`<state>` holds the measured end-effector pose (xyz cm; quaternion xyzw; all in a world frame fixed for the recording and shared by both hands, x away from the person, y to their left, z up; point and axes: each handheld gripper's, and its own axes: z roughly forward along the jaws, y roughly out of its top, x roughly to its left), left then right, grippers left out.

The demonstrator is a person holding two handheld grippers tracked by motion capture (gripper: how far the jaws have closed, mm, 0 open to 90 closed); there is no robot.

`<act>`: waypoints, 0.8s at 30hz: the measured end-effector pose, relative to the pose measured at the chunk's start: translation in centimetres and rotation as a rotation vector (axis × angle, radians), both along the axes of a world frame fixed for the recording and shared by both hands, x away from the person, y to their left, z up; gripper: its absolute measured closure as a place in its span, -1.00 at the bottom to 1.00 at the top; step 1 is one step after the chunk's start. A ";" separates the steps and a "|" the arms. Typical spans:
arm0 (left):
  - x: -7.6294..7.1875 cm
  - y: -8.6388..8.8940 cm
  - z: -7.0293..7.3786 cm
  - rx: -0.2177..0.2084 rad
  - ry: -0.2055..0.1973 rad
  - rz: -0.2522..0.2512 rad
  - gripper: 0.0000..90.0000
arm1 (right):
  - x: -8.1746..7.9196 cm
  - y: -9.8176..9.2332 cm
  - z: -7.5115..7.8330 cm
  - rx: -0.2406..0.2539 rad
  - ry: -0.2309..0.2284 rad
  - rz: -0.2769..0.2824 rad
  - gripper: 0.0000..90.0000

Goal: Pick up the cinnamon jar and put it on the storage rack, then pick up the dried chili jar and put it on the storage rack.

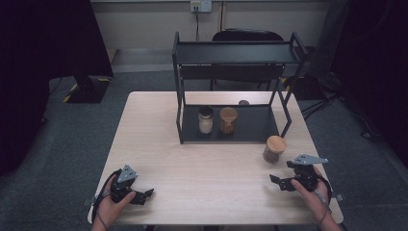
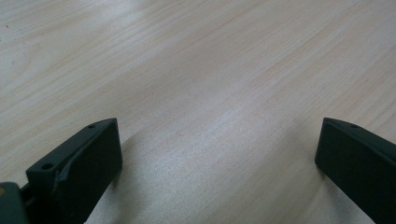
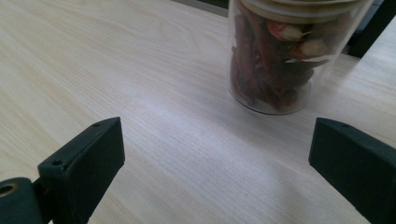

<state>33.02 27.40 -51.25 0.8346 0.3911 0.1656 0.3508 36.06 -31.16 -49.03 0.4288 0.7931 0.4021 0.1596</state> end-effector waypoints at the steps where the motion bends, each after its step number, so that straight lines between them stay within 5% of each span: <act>1: 0.0 0.0 0.0 0.000 0.000 0.000 -1.00 | 0.0 -0.1 0.0 0.001 0.000 -0.003 -0.95; 24: 0.0 0.0 0.0 0.000 0.000 0.000 -1.00 | 0.7 -0.4 0.0 -0.001 -0.004 -0.031 -0.95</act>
